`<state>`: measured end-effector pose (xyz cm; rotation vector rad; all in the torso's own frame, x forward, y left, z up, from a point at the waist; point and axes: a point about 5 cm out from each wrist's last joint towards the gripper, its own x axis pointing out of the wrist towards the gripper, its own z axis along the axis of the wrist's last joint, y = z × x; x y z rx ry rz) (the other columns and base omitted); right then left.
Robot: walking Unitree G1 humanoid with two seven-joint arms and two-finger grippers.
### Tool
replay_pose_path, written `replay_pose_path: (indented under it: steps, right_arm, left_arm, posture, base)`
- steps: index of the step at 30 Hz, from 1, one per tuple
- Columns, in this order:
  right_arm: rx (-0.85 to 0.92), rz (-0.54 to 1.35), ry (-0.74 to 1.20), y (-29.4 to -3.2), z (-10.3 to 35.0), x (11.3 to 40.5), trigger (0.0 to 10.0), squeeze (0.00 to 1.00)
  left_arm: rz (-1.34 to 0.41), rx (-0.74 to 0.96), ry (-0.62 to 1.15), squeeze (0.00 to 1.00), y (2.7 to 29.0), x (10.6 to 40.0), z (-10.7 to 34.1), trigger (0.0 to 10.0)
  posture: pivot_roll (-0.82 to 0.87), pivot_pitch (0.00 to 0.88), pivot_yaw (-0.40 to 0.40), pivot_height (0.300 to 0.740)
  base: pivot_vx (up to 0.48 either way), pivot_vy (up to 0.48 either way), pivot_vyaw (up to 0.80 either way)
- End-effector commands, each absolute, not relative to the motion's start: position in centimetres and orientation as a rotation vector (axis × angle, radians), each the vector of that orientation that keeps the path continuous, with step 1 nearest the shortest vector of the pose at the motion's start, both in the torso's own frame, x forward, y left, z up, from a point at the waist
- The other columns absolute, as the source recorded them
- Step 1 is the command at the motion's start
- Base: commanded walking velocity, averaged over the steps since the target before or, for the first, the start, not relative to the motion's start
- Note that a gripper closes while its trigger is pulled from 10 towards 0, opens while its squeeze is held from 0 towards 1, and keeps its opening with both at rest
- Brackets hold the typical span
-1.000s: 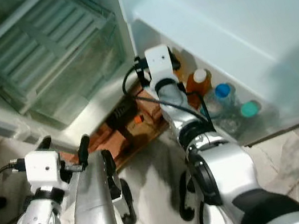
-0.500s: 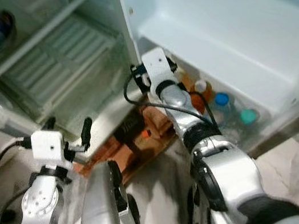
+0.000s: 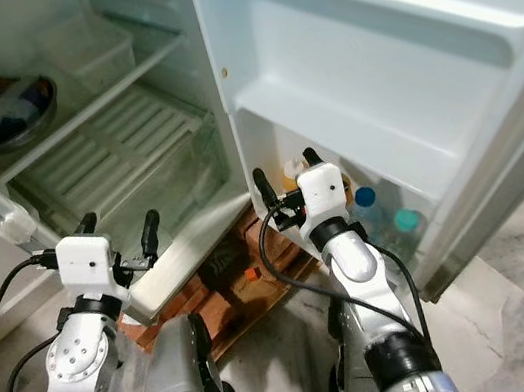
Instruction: Restocking fridge
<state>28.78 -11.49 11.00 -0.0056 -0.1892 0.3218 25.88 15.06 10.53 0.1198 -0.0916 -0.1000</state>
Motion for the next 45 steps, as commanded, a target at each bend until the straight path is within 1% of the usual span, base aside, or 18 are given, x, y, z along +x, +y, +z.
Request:
replay_pose_path:
  steps: [1,2,3,4,5,13,15,26,27,28,36,39,45]
  right_arm:
    - [-0.005,0.353,-0.218,-11.2,12.0,28.3,10.0,0.89]
    - [-0.005,0.34,-0.221,-11.4,12.1,28.3,10.0,0.38]
    - [-0.014,0.325,-0.226,-11.7,12.2,28.3,10.0,0.2]
    - [-0.036,0.311,-0.236,-12.1,12.5,28.1,10.0,0.0]
    - [-0.071,0.295,-0.251,-12.5,12.9,28.0,10.0,0.0]
    - [0.019,0.263,-0.174,-13.2,12.9,28.3,10.0,0.0]
    - [0.014,0.264,-0.173,-13.4,13.0,28.3,10.0,0.0]
    - [0.035,0.256,-0.137,-13.6,13.1,28.6,10.0,0.0]
    - [0.035,0.256,-0.137,-13.6,13.1,28.6,10.0,0.0]
    - [0.026,0.243,-0.144,-13.9,13.3,29.0,10.0,0.0]
    - [-0.016,0.195,-0.182,-15.1,14.3,30.1,10.0,0.0]
    - [-0.009,0.214,-0.16,-15.0,14.1,30.3,10.0,0.0]
    - [0.004,0.261,-0.12,-13.9,13.3,30.0,10.0,0.0]
  left_arm:
    - [-0.074,0.129,-0.062,0.0,15.5,25.6,9.8,10.0]
    - [-0.075,0.127,-0.061,0.0,15.4,25.6,9.8,10.0]
    - [-0.077,0.126,-0.062,0.0,15.4,25.7,9.8,10.0]
    - [-0.079,0.126,-0.065,0.0,15.3,25.7,9.7,10.0]
    - [-0.081,0.126,-0.068,0.0,15.2,25.7,9.7,10.0]
    - [-0.092,0.105,-0.087,0.0,14.6,26.3,9.9,10.0]
    - [-0.097,0.106,-0.086,0.0,14.4,26.3,9.8,10.0]
    - [-0.097,0.108,-0.088,0.0,14.5,26.1,9.6,10.0]
    - [-0.097,0.108,-0.088,0.0,14.5,26.1,9.6,10.0]
    - [-0.094,0.112,-0.09,0.0,14.6,26.1,9.6,10.0]
    - [-0.091,0.118,-0.095,0.0,14.5,26.4,9.6,10.0]
    - [-0.092,0.116,-0.096,0.0,14.4,26.4,9.6,10.0]
    - [-0.097,0.112,-0.091,0.0,14.3,26.4,9.5,10.0]
  posture:
    - [0.15,0.027,0.033,0.559]
    - [0.14,0.025,0.029,0.559]
    - [0.14,0.024,0.028,0.559]
    - [0.14,0.024,0.025,0.559]
    - [0.13,0.024,0.021,0.559]
    - [0.11,0.025,0.017,0.559]
    - [0.11,0.025,0.016,0.559]
    - [0.12,0.035,0.01,0.629]
    - [0.12,0.035,0.01,0.629]
    - [0.11,0.037,0.011,0.644]
    - [0.11,0.038,0.012,0.699]
    - [0.11,0.038,0.01,0.714]
    - [0.11,0.04,0.007,0.714]
  base:
    - [0.0,0.0,0.0]
    - [0.0,0.0,0.0]
    - [0.0,0.0,0.0]
    - [0.0,0.0,0.0]
    - [0.0,0.0,0.0]
    - [0.0,0.0,0.0]
    - [0.0,0.0,0.0]
    - [0.0,0.0,0.0]
    - [0.0,0.0,0.0]
    - [0.0,0.0,0.0]
    - [0.0,0.0,0.0]
    - [0.0,0.0,0.0]
    - [0.0,0.0,0.0]
